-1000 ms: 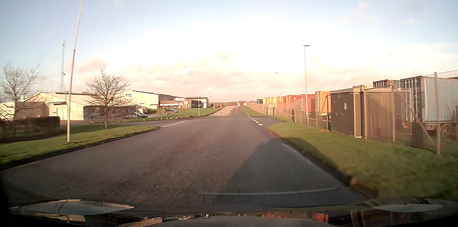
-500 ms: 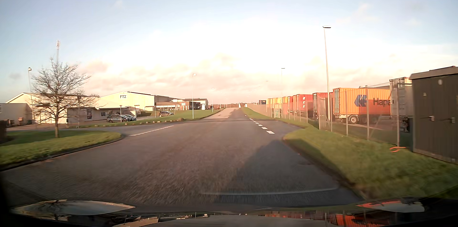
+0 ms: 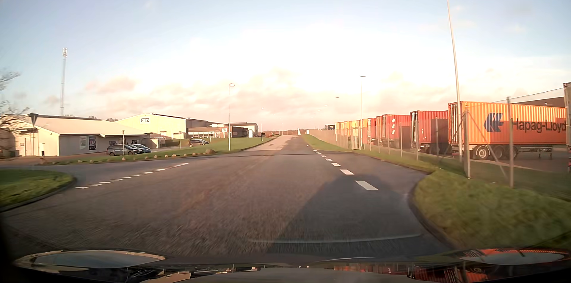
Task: Follow the waypoints while adhering to traffic rules and regulations
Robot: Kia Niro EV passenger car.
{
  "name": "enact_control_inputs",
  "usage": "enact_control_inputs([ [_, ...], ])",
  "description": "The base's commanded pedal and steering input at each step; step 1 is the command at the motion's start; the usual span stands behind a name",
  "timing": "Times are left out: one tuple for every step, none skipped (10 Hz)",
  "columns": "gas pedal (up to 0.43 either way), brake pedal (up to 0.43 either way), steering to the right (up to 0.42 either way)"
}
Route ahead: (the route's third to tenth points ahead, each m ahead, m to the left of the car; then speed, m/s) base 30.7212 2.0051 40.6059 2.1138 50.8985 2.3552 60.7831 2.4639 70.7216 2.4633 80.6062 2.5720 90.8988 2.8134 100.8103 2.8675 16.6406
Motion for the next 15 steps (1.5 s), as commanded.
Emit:
enact_control_inputs([
  [0.150,0.000,-0.005],
  [0.150,0.000,-0.006],
  [0.138,0.000,-0.006],
  [0.138,0.000,-0.006],
  [0.138,0.000,-0.006],
  [0.138,0.000,-0.005],
  [0.138,0.000,-0.003],
  [0.138,0.000,-0.002],
  [0.138,0.000,-0.001],
  [0.150,0.000,-0.001],
  [0.150,0.000,0.000],
  [0.157,0.000,0.000],
  [0.157,0.000,0.000],
  [0.157,0.000,0.000],
  [0.157,0.000,0.000],
])
